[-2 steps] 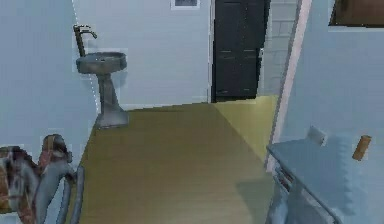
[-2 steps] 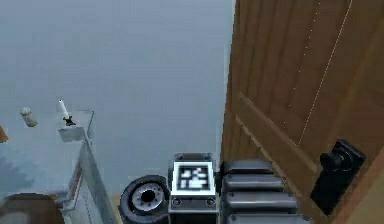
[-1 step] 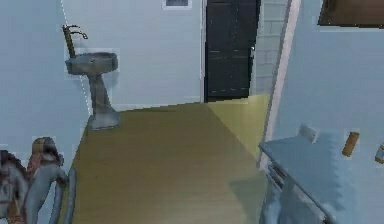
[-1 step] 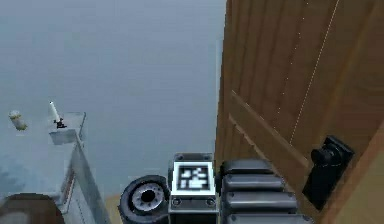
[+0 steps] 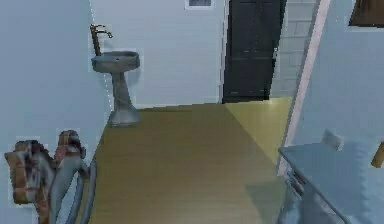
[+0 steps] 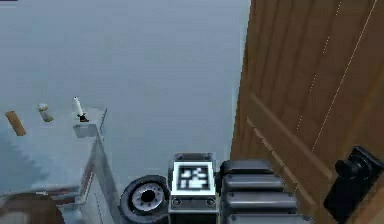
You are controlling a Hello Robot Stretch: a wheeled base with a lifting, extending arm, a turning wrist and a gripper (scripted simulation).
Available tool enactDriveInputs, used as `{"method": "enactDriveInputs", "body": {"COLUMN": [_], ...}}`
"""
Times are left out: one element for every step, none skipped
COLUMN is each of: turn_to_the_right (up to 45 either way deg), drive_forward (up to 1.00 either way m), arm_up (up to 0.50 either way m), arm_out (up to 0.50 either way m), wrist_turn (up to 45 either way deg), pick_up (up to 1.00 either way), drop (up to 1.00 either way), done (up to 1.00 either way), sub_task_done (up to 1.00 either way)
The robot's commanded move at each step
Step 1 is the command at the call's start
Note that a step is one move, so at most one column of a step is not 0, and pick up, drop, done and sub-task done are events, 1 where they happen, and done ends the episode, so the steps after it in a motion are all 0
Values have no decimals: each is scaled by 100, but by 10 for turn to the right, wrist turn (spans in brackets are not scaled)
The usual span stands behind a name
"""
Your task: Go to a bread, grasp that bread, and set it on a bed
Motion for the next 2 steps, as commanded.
{"method": "enactDriveInputs", "body": {"turn_to_the_right": [0,-390], "drive_forward": [100,0], "arm_up": [0,0], "arm_out": [0,0], "wrist_turn": [0,0], "pick_up": [0,0], "drop": [0,0], "done": [0,0], "sub_task_done": [0,0]}}
